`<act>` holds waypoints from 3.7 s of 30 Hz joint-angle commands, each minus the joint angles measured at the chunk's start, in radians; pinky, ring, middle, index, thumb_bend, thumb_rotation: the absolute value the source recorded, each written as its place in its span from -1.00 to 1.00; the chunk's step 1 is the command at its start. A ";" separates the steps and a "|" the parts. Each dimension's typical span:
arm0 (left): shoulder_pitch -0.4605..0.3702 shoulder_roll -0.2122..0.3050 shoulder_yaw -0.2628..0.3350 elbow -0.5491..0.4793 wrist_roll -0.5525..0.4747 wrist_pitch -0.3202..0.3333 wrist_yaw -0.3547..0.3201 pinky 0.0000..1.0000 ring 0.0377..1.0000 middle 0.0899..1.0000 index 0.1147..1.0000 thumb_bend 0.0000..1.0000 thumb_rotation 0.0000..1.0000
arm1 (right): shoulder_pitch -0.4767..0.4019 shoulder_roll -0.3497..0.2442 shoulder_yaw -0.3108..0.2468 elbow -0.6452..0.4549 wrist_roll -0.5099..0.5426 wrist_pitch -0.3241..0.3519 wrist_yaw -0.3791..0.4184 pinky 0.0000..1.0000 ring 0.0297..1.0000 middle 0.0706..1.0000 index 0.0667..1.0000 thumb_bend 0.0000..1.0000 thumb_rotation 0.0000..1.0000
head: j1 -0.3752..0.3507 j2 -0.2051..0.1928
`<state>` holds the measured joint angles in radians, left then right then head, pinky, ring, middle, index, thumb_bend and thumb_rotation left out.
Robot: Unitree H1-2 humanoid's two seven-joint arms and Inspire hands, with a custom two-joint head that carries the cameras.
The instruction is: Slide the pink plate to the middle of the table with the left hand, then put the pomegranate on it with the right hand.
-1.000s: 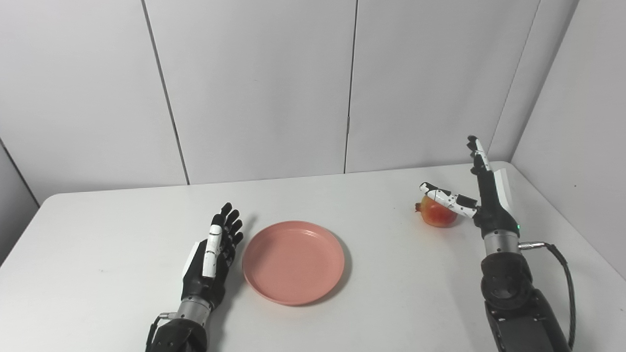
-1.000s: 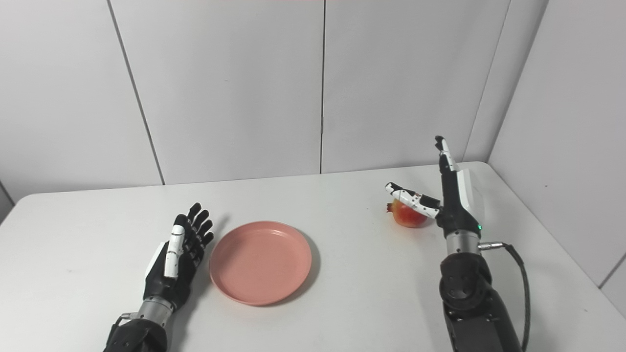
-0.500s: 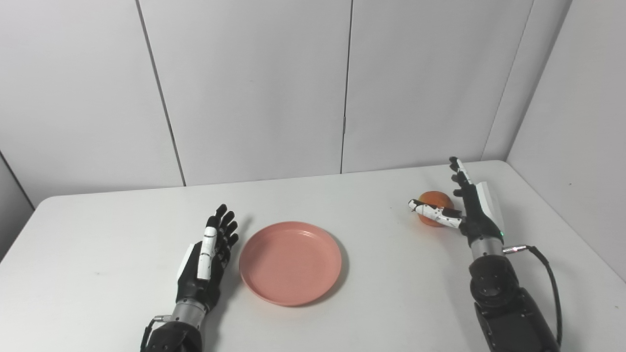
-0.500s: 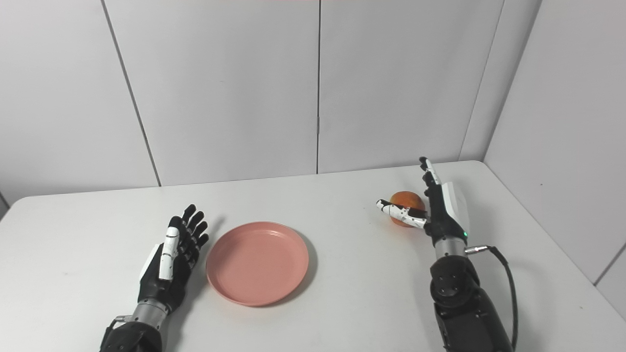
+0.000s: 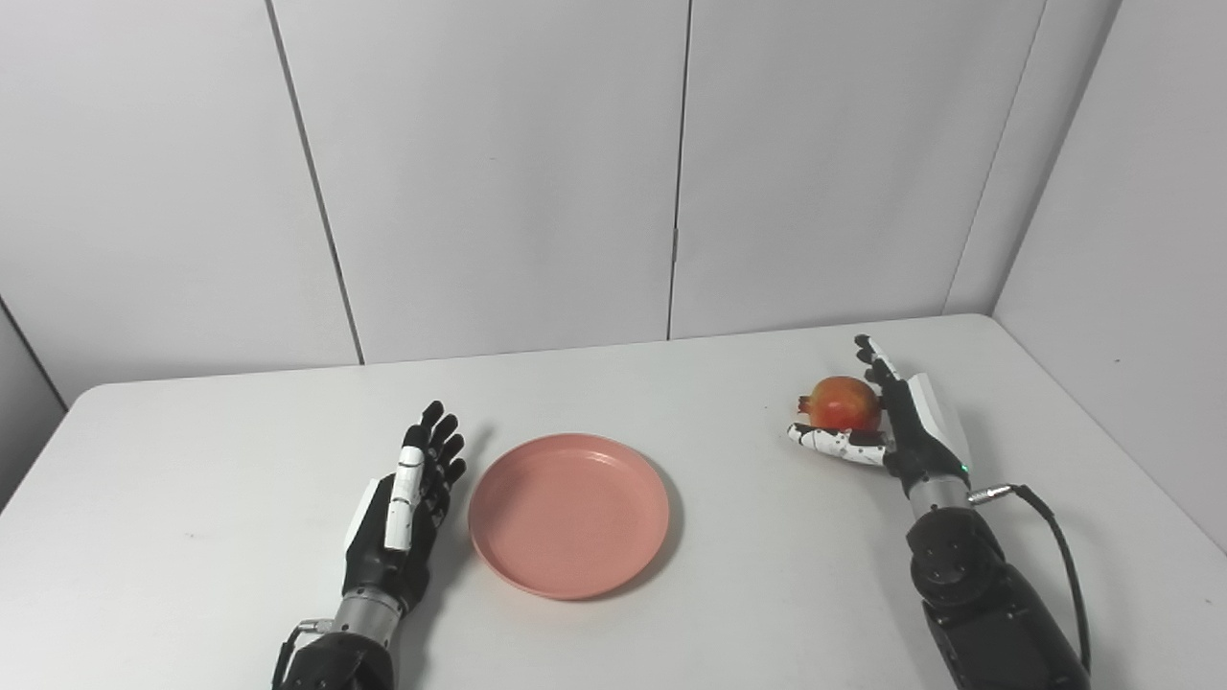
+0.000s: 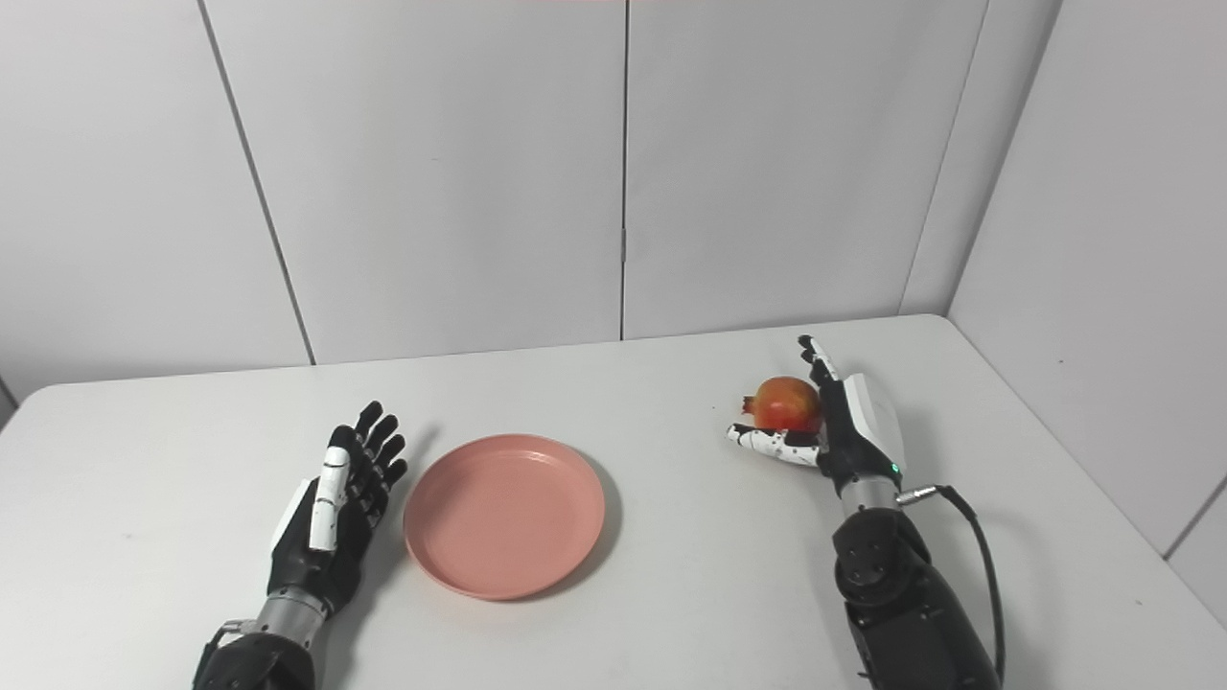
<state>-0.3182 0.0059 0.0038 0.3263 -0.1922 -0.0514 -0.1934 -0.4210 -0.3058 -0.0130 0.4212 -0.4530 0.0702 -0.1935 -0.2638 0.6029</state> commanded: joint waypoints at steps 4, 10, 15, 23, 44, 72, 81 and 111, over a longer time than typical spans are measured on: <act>0.006 0.006 -0.006 -0.028 0.001 0.005 -0.010 1.00 1.00 1.00 1.00 0.12 1.00 | -0.059 -0.031 0.021 0.000 -0.036 -0.001 -0.040 0.59 0.76 0.80 0.82 0.95 -0.49 | 0.003 0.004; 0.009 0.006 -0.006 -0.037 -0.004 0.014 -0.011 1.00 1.00 1.00 1.00 0.12 1.00 | -0.064 -0.031 0.028 0.035 -0.056 -0.010 -0.069 0.62 0.78 0.81 0.82 0.90 -0.49 | 0.004 0.009; 0.010 0.006 -0.008 -0.043 -0.002 0.018 -0.012 1.00 1.00 1.00 1.00 0.12 1.00 | -0.072 -0.025 0.027 0.080 -0.051 -0.047 -0.119 0.54 0.69 0.72 0.73 0.83 -0.55 | 0.005 0.010; 0.009 0.008 -0.011 -0.046 0.002 0.026 -0.011 1.00 1.00 1.00 1.00 0.13 1.00 | -0.084 -0.002 0.029 0.134 -0.055 -0.128 -0.269 0.23 0.32 0.33 0.37 0.58 -0.87 | 0.005 0.012; 0.007 0.000 -0.022 -0.042 0.019 0.023 0.001 1.00 1.00 1.00 1.00 0.12 1.00 | -0.081 -0.005 0.035 0.150 -0.056 -0.221 -0.389 -0.18 -0.22 -0.11 0.00 0.03 -1.00 | 0.038 0.013; 0.000 -0.060 -0.040 -0.043 0.083 0.008 0.071 1.00 1.00 1.00 1.00 0.11 1.00 | 0.012 0.066 0.036 -0.304 0.041 -0.213 -0.141 -0.25 -0.22 -0.11 0.01 0.03 -1.00 | 0.176 0.023; -0.003 -0.069 -0.040 -0.043 0.104 -0.007 0.098 1.00 1.00 1.00 1.00 0.10 1.00 | 0.042 0.115 0.054 -0.395 0.056 -0.197 -0.036 -0.40 -0.30 -0.11 0.03 0.02 -1.00 | 0.197 0.027; 0.001 -0.087 -0.054 -0.060 0.136 0.016 0.125 0.96 1.00 1.00 1.00 0.08 1.00 | 0.081 0.201 0.242 -0.340 -0.013 -0.280 0.069 -0.12 -0.16 -0.12 -0.03 0.04 -1.00 | 0.222 0.035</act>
<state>-0.3003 -0.0668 -0.0425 0.2958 -0.0618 -0.0325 -0.0708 -0.2990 -0.1097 0.2290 0.1007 -0.4595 -0.1472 -0.1119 -0.0430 0.6381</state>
